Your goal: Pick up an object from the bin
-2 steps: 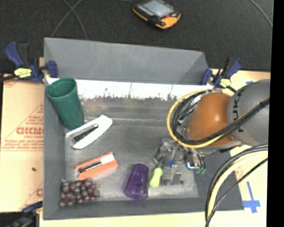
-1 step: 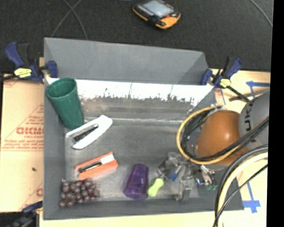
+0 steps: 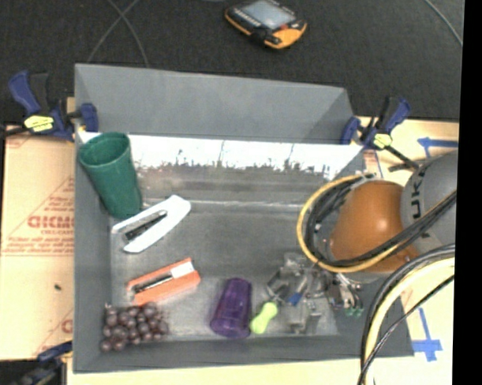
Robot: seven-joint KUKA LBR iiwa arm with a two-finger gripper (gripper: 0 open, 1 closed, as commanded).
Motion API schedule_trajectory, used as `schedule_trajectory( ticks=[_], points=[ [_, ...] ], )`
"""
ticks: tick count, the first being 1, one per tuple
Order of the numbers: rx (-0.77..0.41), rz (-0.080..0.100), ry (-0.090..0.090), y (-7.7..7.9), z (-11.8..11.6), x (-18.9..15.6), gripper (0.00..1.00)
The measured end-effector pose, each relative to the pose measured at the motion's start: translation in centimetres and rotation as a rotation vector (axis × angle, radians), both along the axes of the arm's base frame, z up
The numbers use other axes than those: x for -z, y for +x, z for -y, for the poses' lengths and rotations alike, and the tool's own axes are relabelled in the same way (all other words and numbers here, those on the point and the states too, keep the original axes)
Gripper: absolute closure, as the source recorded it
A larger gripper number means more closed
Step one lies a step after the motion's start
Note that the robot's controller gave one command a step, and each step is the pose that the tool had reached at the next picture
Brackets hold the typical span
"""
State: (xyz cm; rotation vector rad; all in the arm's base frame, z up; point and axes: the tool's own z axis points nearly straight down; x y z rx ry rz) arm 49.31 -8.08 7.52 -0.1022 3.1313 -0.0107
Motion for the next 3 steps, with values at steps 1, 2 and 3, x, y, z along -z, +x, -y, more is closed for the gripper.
schedule_trajectory(
  ticks=[1,2,3],
  points=[
    [0.104,0.004,0.004,0.9,0.8,-0.9,0.0],
    [-0.074,0.008,0.001,1.1,2.0,-2.6,0.0],
    [0.194,0.009,0.002,-0.9,-3.6,0.0,0.0]
  ],
)
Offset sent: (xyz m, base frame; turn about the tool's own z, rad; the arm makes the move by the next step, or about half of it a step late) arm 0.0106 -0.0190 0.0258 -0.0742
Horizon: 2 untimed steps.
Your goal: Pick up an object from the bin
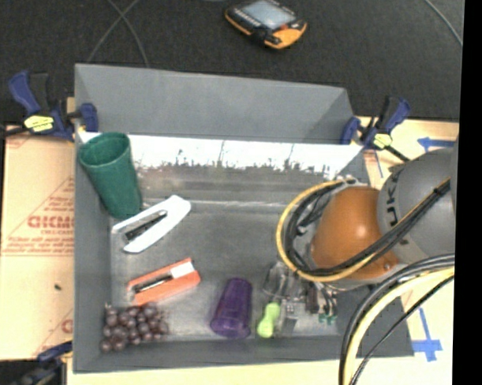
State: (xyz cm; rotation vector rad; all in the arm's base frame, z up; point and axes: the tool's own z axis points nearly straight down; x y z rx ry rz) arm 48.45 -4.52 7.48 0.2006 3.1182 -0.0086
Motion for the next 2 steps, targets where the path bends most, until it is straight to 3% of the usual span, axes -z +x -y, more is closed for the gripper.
schedule_trajectory(
  ticks=[2],
  points=[
    [-0.102,-0.006,-0.002,-0.1,-1.2,-2.0,0.0]
  ],
)
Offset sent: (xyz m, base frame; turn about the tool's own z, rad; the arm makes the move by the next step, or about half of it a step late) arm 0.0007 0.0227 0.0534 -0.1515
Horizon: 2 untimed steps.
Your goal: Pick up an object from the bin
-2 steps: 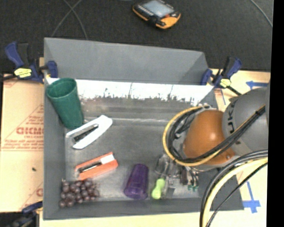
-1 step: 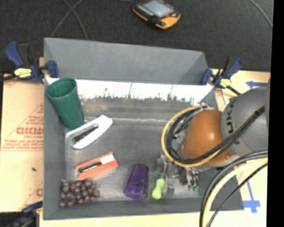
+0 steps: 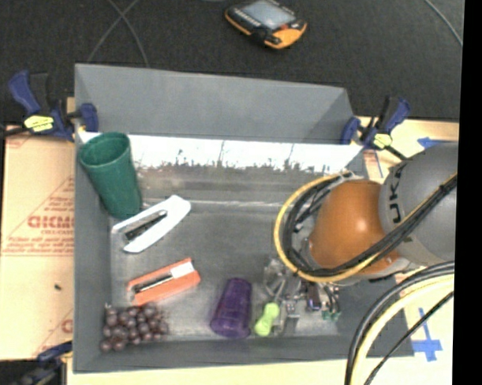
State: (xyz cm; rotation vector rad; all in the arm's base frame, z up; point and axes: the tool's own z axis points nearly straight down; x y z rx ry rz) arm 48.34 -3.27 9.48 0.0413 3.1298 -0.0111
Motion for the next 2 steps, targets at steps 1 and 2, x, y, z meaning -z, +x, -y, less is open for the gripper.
schedule_trajectory(
  ticks=[1,2],
  points=[
    [-0.164,0.011,-0.005,3.2,1.6,-8.2,0.0],
    [-0.07,0.001,0.001,1.0,-3.3,1.3,0.0]
  ],
)
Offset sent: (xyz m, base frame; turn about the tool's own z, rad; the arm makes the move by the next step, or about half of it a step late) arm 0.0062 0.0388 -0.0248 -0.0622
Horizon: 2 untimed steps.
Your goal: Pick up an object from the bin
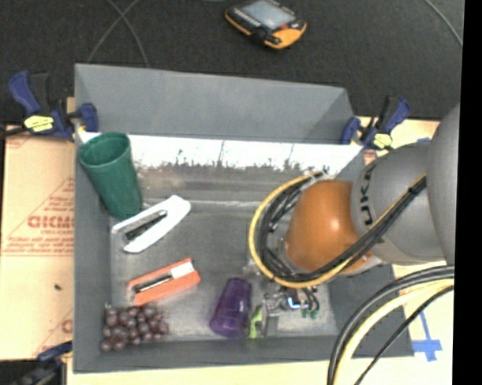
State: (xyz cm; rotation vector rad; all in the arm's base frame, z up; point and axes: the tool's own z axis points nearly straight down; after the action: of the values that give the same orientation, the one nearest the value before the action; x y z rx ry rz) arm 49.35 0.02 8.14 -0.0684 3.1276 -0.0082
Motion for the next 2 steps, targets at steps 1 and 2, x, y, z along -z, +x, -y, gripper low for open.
schedule_trajectory(
  ticks=[1,2],
  points=[
    [0.0,-0.007,-0.001,-0.1,-1.4,2.0,0.0],
    [-0.062,0.008,-0.004,7.7,1.0,-7.4,0.0]
  ],
)
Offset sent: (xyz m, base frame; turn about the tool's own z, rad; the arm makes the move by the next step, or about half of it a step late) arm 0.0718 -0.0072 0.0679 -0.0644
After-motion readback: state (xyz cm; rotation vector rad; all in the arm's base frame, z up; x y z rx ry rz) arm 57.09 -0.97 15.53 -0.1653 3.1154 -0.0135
